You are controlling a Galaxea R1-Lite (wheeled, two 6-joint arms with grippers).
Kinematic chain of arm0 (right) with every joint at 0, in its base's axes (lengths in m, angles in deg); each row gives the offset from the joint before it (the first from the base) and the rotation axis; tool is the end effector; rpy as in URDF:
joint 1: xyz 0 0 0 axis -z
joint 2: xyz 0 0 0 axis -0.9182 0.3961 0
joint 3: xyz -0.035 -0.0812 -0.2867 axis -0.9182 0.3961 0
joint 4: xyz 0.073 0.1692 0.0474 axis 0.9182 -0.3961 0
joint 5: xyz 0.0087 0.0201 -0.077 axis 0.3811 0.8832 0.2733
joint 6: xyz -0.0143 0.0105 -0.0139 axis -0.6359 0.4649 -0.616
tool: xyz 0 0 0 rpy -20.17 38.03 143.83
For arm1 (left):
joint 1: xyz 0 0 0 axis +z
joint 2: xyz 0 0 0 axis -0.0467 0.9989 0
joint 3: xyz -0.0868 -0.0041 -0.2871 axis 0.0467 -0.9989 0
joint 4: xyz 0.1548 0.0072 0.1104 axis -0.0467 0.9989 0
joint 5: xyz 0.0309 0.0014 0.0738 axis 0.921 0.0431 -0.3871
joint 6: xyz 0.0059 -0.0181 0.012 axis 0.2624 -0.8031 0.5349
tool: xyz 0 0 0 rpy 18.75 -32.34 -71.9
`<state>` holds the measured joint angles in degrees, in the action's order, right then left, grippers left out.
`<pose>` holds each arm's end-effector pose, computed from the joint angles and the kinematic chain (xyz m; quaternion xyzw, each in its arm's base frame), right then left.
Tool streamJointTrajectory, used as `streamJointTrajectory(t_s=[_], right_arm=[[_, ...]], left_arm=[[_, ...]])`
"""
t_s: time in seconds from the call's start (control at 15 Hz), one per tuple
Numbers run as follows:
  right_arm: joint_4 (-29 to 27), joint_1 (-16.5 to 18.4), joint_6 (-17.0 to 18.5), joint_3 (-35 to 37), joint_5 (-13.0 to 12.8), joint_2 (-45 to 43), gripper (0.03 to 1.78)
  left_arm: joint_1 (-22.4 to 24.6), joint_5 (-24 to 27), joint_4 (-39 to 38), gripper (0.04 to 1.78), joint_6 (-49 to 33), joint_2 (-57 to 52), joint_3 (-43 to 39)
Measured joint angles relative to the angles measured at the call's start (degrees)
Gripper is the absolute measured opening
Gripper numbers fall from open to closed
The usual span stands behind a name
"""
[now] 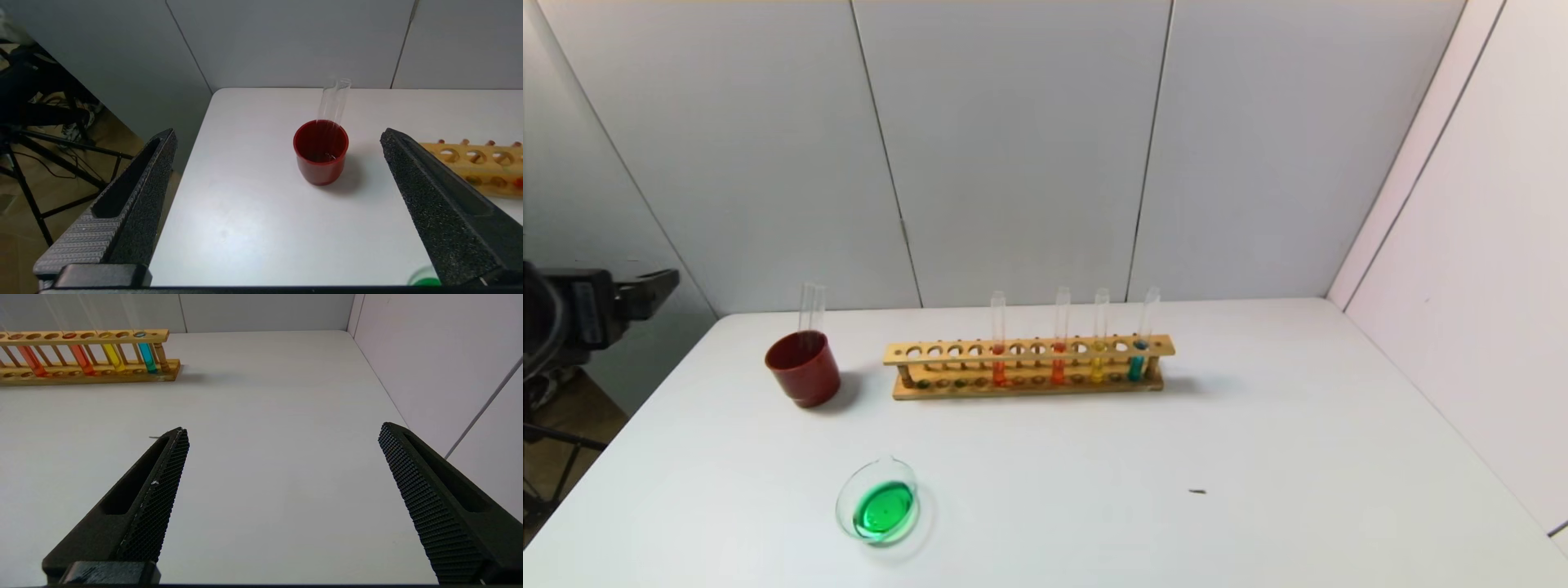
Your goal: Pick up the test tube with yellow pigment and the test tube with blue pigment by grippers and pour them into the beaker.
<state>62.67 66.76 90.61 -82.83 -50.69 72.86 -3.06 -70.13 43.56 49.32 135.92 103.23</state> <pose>-0.0242 -0.0003 0.0760 0.0064 0.0131 -0.0054 0.9999 0.1532 0.0049 0.2600 0.0570 0.0840 0.1282 0.9865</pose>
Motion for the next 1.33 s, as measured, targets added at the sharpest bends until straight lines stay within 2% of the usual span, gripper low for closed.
streamJointTrajectory(t_s=[0.53, 0.73, 0.87, 1.0, 1.13, 1.33], right_arm=[[0.0, 0.0, 0.0, 0.0, 0.0, 0.0, 1.70], [0.0, 0.0, 0.0, 0.0, 0.0, 0.0, 1.70], [0.0, 0.0, 0.0, 0.0, 0.0, 0.0, 1.70], [0.0, 0.0, 0.0, 0.0, 0.0, 0.0, 1.70], [0.0, 0.0, 0.0, 0.0, 0.0, 0.0, 1.70], [0.0, 0.0, 0.0, 0.0, 0.0, 0.0, 1.70]], left_arm=[[0.1, -0.4, 31.8, 1.75, 0.5, -37.0, -3.4], [0.2, 0.3, 39.2, 1.75, 0.6, -47.8, -5.8], [0.2, 3.9, 39.8, 1.75, 0.9, -53.9, -9.5], [0.2, 10.3, 38.8, 1.75, 1.3, -58.9, -16.0], [0.3, 13.6, 32.4, 1.75, 0.5, -61.2, -22.9], [0.3, 15.3, 18.2, 1.75, -0.3, -62.6, -35.0]])
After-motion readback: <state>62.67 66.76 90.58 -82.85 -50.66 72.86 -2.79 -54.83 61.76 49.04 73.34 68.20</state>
